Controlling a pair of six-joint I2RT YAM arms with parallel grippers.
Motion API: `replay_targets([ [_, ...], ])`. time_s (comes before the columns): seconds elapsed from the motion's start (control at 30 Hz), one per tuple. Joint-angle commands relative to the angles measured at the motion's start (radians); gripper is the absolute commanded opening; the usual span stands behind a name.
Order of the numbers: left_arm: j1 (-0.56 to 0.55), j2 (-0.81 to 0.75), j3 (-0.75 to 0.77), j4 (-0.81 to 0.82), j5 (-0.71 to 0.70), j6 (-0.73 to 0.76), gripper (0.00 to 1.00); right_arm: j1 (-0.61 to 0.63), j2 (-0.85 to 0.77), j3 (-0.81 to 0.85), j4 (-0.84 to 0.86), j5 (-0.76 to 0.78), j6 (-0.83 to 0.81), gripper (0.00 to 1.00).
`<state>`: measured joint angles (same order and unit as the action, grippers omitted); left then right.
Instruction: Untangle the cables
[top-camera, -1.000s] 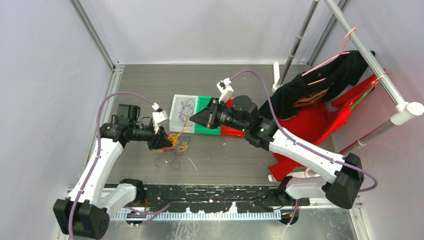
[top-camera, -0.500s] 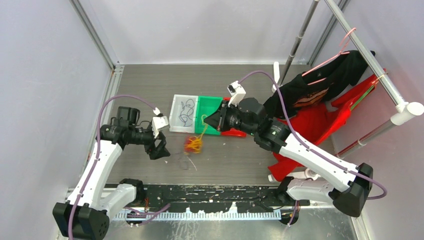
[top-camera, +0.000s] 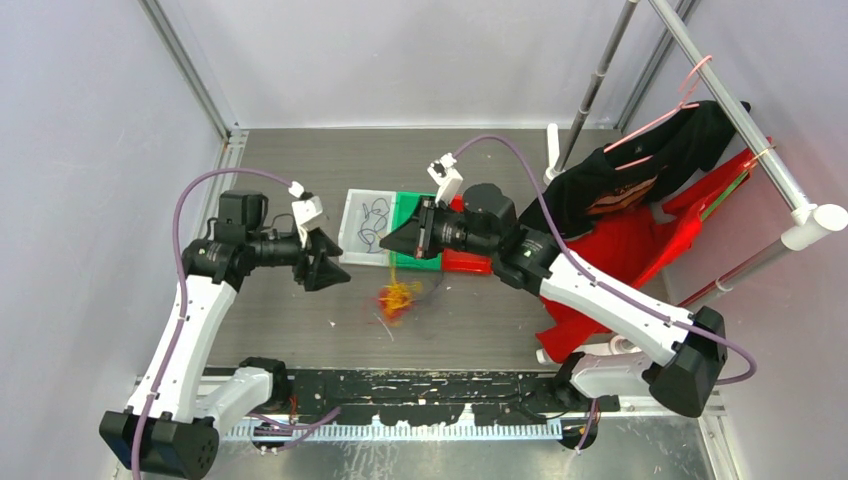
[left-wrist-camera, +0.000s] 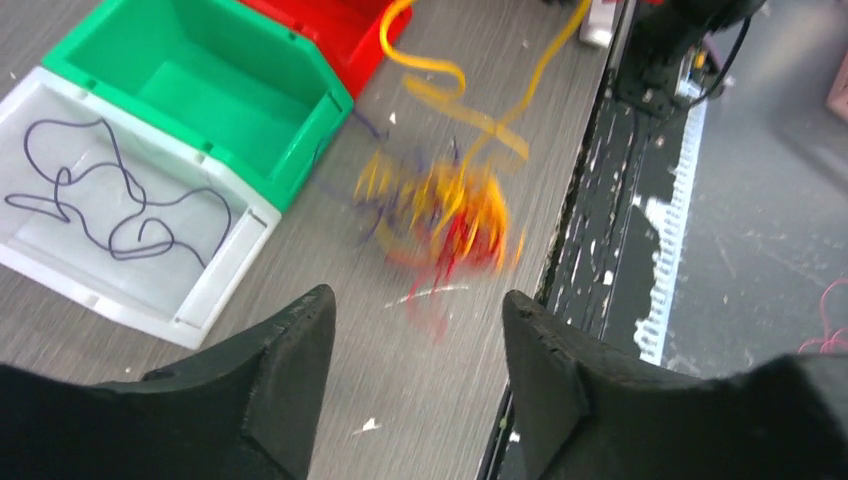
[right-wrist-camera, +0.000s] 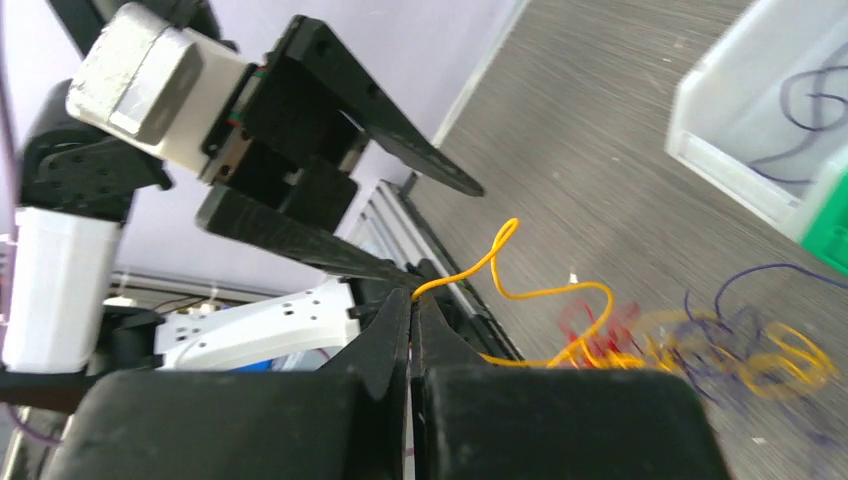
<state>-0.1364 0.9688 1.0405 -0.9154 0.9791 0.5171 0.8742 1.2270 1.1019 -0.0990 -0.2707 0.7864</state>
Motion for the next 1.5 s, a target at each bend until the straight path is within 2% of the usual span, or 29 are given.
replay_targets([
  [0.0, 0.001, -0.011, 0.009, 0.213, 0.091, -0.209, 0.58, 0.010, 0.026, 0.089, 0.180, -0.118, 0.062, 0.01],
  [0.2, 0.004, -0.021, 0.005, 0.268, 0.094, -0.284, 0.47, 0.029, 0.093, 0.100, 0.235, -0.224, 0.080, 0.01],
  [0.4, 0.002, -0.039, -0.014, 0.287, 0.133, -0.298, 0.47, 0.056, 0.144, 0.116, 0.258, -0.272, 0.089, 0.01],
  [0.57, 0.002, -0.032, -0.013, 0.269, 0.219, -0.286, 0.50, 0.073, 0.162, 0.128, 0.259, -0.283, 0.086, 0.01],
  [0.8, 0.003, -0.032, -0.026, 0.230, 0.220, -0.221, 0.37, 0.087, 0.160, 0.120, 0.264, -0.285, 0.089, 0.01],
  [0.83, 0.003, -0.033, -0.026, 0.226, 0.225, -0.217, 0.33, 0.088, 0.162, 0.121, 0.265, -0.285, 0.091, 0.01],
  [0.9, 0.003, -0.035, -0.023, 0.227, 0.229, -0.221, 0.13, 0.090, 0.165, 0.118, 0.274, -0.285, 0.096, 0.01],
  [0.97, 0.003, -0.039, -0.019, 0.252, 0.218, -0.255, 0.00, 0.091, 0.167, 0.105, 0.292, -0.283, 0.108, 0.01],
  [1.07, 0.003, -0.050, -0.016, 0.299, 0.191, -0.312, 0.00, 0.093, 0.167, 0.065, 0.354, -0.281, 0.142, 0.01],
  [1.13, 0.002, -0.061, -0.018, 0.360, 0.158, -0.378, 0.00, 0.093, 0.162, 0.018, 0.416, -0.266, 0.170, 0.06],
  [1.33, 0.002, -0.106, -0.025, 0.526, 0.003, -0.613, 0.00, 0.131, 0.167, -0.040, 0.519, -0.189, 0.183, 0.38],
  [1.47, 0.002, -0.128, -0.005, 0.530, -0.034, -0.699, 0.00, 0.164, 0.180, -0.040, 0.538, -0.121, 0.149, 0.47],
])
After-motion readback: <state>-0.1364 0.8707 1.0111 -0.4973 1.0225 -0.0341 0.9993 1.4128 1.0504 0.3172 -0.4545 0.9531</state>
